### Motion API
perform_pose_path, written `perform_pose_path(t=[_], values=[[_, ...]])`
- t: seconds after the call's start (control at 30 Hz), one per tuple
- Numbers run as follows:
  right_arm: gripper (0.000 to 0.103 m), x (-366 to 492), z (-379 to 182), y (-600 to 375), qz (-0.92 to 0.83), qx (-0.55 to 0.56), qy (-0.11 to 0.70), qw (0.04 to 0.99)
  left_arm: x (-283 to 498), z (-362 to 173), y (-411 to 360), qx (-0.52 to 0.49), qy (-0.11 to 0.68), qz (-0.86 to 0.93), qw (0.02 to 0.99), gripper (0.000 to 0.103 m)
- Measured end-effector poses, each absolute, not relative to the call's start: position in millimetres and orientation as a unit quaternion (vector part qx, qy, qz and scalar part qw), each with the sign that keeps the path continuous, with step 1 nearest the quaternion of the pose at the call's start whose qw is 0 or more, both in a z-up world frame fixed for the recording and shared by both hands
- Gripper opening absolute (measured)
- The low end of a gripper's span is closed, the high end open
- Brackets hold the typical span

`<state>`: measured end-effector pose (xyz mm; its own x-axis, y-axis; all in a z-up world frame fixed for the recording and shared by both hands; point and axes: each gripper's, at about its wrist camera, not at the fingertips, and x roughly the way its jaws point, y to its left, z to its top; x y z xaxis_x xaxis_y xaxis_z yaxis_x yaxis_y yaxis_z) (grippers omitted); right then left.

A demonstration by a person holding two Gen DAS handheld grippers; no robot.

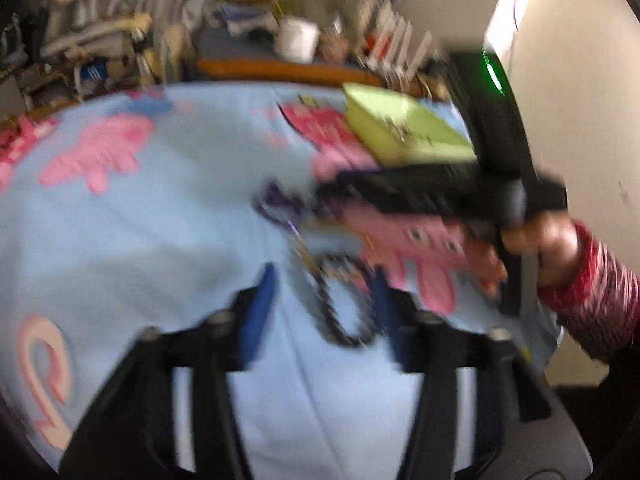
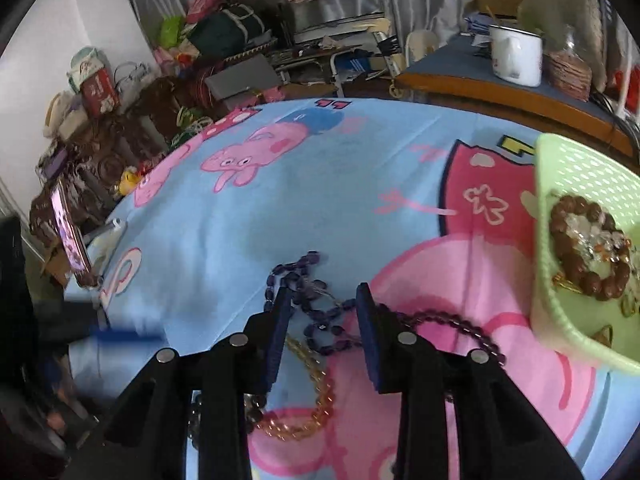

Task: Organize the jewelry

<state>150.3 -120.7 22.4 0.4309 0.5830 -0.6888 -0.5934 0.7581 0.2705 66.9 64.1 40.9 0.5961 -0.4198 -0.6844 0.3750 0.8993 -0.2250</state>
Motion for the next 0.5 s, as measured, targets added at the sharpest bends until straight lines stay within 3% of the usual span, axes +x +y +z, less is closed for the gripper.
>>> perform_pose_path(t=[0.27, 0.3, 0.33, 0.4, 0.5], values=[[0.002, 118.4, 16.0, -129.2, 0.320, -0.157, 0.364, 0.861, 148.5, 21.5, 45.6, 0.001, 0.427, -0.209, 0.880, 0.063], [0.002, 118.5, 15.5, -129.3, 0.316, -0.168, 0.360, 0.862, 158.7, 14.2, 38.9, 0.004, 0.437, -0.211, 0.874, 0.055], [0.002, 121.4, 14.6, -130.2, 0.315, -0.169, 0.360, 0.862, 165.8, 7.8, 31.4, 0.009, 0.444, -0.218, 0.869, 0.034], [0.002, 129.3, 15.4, -131.5, 0.316, -0.161, 0.361, 0.862, 170.3, 3.7, 22.8, 0.036, 0.435, -0.210, 0.875, 0.013], [0.002, 139.7, 18.6, -130.8, 0.342, -0.136, 0.362, 0.857, 184.6, 5.7, 40.8, -0.010, 0.443, -0.207, 0.872, 0.012]])
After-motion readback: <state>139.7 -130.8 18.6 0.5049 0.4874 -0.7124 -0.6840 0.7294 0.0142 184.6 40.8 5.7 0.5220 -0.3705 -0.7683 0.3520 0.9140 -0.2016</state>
